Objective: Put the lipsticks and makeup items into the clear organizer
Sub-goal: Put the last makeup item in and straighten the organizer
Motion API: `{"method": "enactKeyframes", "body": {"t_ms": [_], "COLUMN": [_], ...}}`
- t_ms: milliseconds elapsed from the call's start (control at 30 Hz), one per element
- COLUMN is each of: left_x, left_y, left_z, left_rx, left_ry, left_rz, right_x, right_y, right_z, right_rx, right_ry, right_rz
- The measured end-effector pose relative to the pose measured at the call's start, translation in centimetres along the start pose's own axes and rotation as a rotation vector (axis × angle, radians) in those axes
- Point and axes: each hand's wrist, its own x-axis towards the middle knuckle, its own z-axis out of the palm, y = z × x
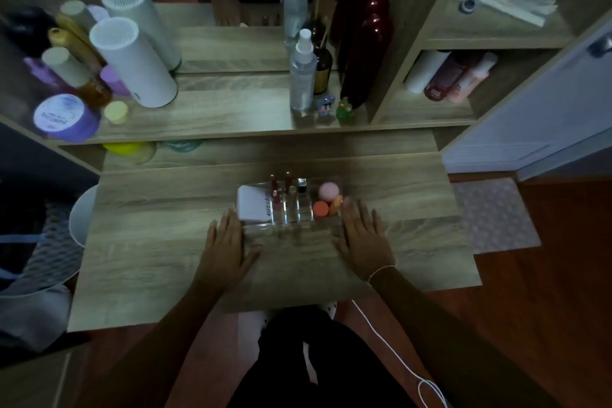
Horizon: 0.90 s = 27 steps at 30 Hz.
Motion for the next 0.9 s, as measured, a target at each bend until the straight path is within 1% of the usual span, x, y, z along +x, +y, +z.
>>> {"method": "enactKeyframes", "body": {"t_ms": [100, 367, 733, 900], "left_x": [0.8, 3.9, 7.9, 8.8], "left_y": [1.8, 7.0, 12.5, 14.1], "left_z": [0.4, 1.5, 2.8, 2.5], "left_rx": [0.017, 0.043, 0.048, 0.037], "left_ry": [-0.017, 0.006, 0.011, 0.026], "left_rz": [0.021, 0.113, 0.151, 0.152], "right_x": [-0.3, -1.5, -0.8, 0.0], "right_y": [1.9, 7.6, 14.1, 15.7], "right_z": [-0.3, -0.8, -2.0, -2.5], "right_rx": [0.003, 0.072, 0.122, 0.098], "right_ry": [0.007, 0.053, 0.110, 0.094], "right_rz": [0.023, 0.098, 0.165, 0.170]}}
